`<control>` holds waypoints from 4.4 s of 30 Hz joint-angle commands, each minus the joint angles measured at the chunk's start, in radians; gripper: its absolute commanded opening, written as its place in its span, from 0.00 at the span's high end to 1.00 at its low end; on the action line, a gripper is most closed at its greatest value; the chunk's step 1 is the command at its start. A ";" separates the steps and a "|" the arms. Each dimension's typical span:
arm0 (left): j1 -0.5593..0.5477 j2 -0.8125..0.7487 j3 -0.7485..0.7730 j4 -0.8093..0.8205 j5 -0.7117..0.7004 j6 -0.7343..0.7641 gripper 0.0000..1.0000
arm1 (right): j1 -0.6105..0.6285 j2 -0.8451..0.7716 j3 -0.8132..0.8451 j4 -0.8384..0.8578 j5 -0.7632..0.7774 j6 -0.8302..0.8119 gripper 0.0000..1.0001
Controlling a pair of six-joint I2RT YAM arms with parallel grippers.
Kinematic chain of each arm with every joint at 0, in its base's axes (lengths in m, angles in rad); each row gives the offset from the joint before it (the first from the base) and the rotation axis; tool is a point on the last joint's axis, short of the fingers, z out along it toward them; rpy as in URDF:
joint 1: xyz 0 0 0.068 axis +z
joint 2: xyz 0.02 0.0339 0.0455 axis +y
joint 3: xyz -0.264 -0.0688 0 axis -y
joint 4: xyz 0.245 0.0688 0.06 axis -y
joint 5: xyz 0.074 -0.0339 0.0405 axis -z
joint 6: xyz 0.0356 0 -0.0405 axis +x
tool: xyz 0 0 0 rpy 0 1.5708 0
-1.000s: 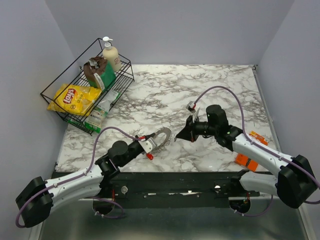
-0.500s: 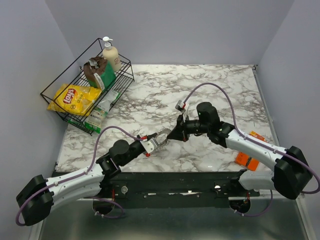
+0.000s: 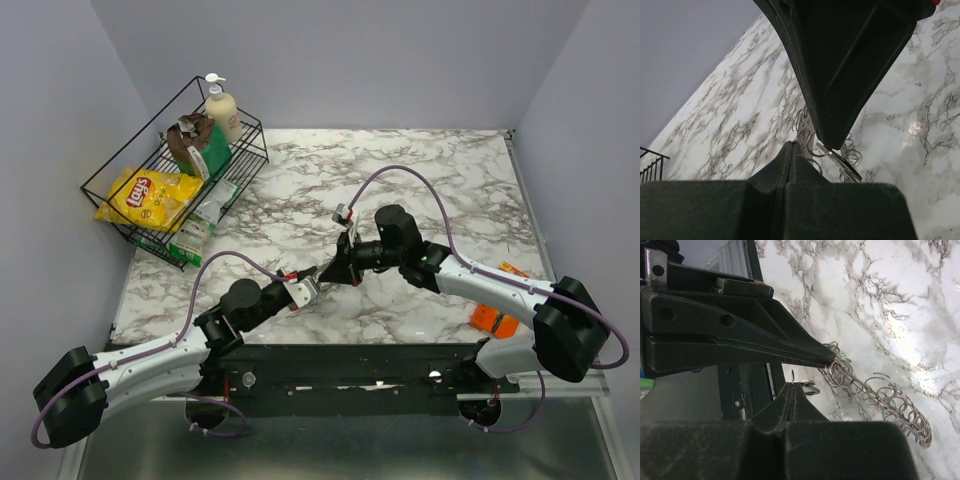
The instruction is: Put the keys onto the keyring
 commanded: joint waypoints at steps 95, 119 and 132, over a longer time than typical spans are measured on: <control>-0.031 -0.293 0.025 -0.116 -0.175 -0.265 0.31 | 0.015 0.053 -0.031 0.080 0.188 0.065 0.99; -0.028 -0.162 0.222 -0.406 -0.051 -0.271 0.25 | 0.015 0.087 -0.082 0.156 0.174 0.087 0.99; -0.028 -0.005 0.532 -0.777 0.016 -0.282 0.25 | 0.015 0.086 -0.094 0.178 0.170 0.090 0.99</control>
